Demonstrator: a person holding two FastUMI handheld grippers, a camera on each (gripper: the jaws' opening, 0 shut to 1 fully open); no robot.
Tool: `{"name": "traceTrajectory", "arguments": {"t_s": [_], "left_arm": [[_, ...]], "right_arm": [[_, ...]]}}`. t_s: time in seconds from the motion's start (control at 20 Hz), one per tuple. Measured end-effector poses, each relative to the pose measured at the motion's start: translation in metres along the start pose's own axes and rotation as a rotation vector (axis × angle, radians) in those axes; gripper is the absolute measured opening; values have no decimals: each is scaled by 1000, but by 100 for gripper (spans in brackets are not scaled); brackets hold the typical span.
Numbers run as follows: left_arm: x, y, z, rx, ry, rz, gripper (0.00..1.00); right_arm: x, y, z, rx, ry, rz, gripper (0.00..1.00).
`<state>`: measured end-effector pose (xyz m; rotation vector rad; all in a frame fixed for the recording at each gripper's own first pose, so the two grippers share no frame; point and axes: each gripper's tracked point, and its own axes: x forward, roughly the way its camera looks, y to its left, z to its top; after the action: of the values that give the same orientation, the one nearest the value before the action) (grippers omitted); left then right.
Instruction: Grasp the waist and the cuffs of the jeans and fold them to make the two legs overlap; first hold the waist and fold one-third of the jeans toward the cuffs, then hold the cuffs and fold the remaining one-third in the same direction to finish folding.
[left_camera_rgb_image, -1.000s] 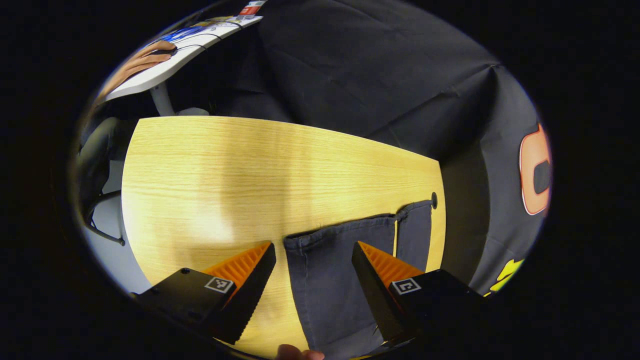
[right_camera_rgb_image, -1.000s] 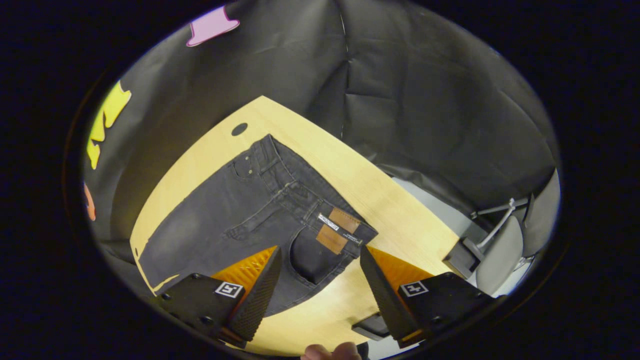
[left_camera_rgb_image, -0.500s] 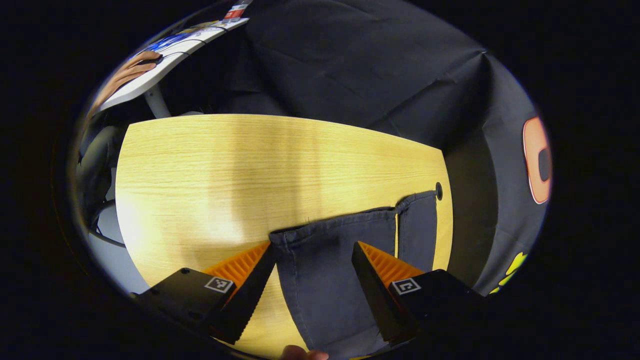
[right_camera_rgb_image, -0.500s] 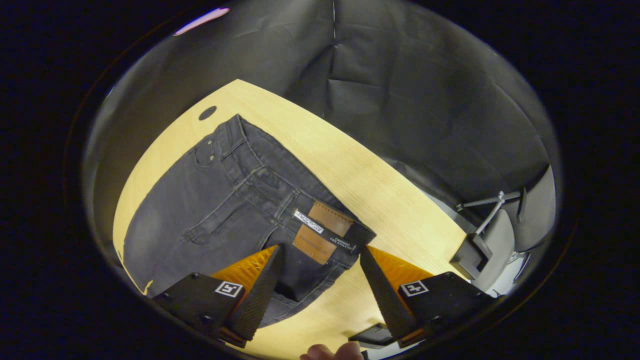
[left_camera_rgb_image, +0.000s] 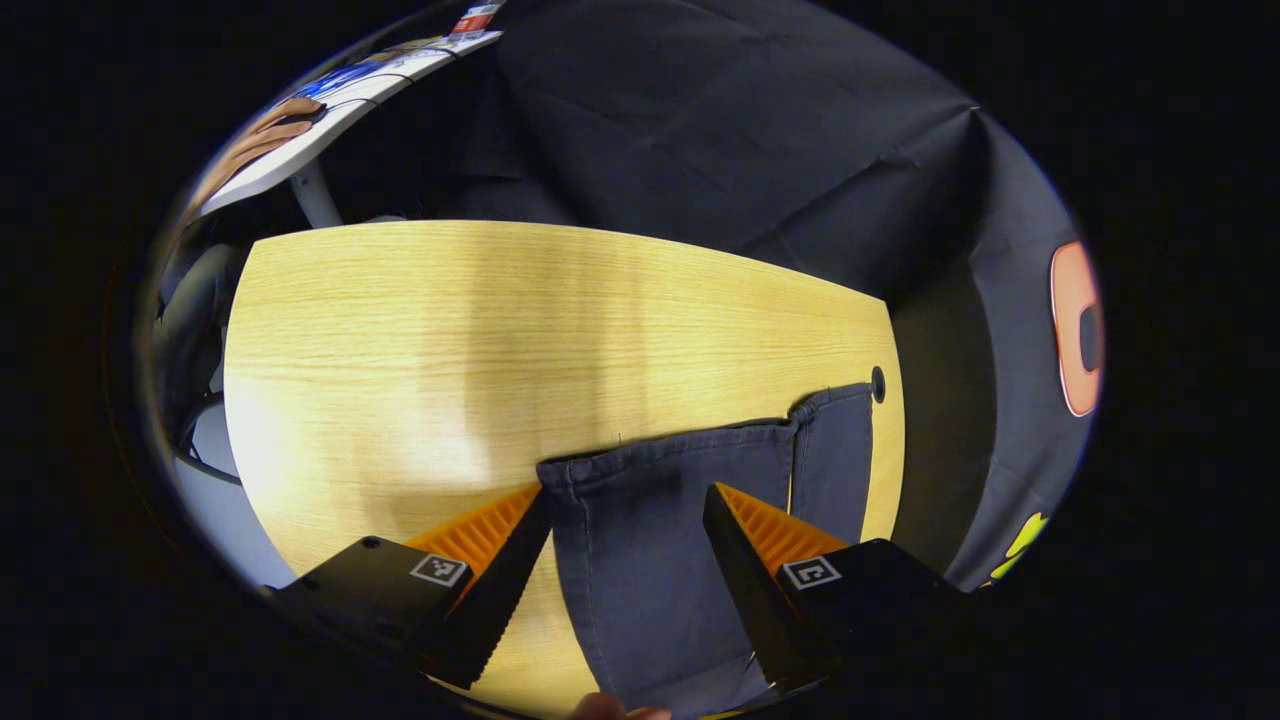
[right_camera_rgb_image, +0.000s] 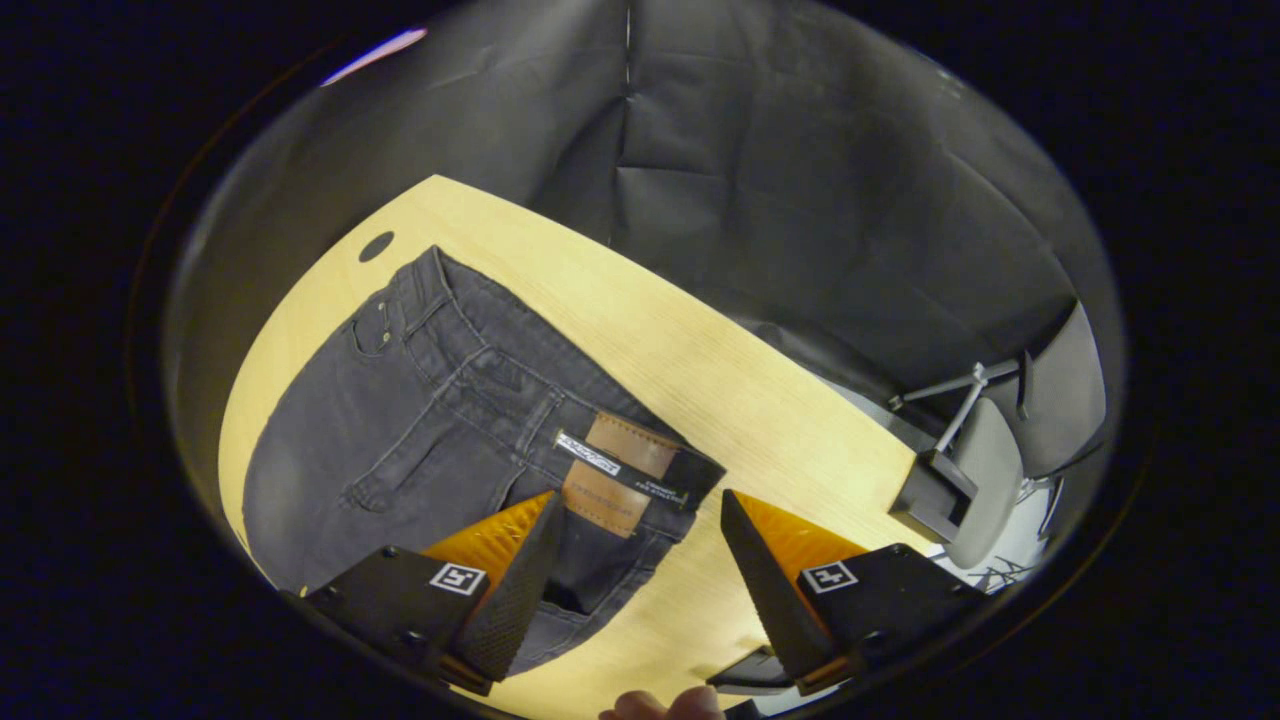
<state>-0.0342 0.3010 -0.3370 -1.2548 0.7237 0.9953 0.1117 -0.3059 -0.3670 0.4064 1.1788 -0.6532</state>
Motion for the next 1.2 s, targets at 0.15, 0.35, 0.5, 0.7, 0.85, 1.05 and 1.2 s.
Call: {"name": "traceTrajectory", "arguments": {"t_s": [0.15,0.35,0.5,0.7,0.85,1.05,1.2], "left_arm": [[0,0,0,9,5,2,98],[1,-2,-1,26,15,0,98],[3,-2,-2,42,23,2,95],[8,1,-2,53,36,11,79],[10,6,-1,96,33,16,70],[9,9,-1,113,28,0,40],[6,9,-8,85,43,-37,16]], "right_arm": [[7,6,-1,20,22,20,96],[9,9,1,-27,5,8,97],[9,16,-2,-12,15,9,85],[9,22,-3,1,39,3,73],[10,29,0,23,34,40,51],[9,35,-2,-26,42,97,24],[3,34,-6,-2,89,166,17]]}}
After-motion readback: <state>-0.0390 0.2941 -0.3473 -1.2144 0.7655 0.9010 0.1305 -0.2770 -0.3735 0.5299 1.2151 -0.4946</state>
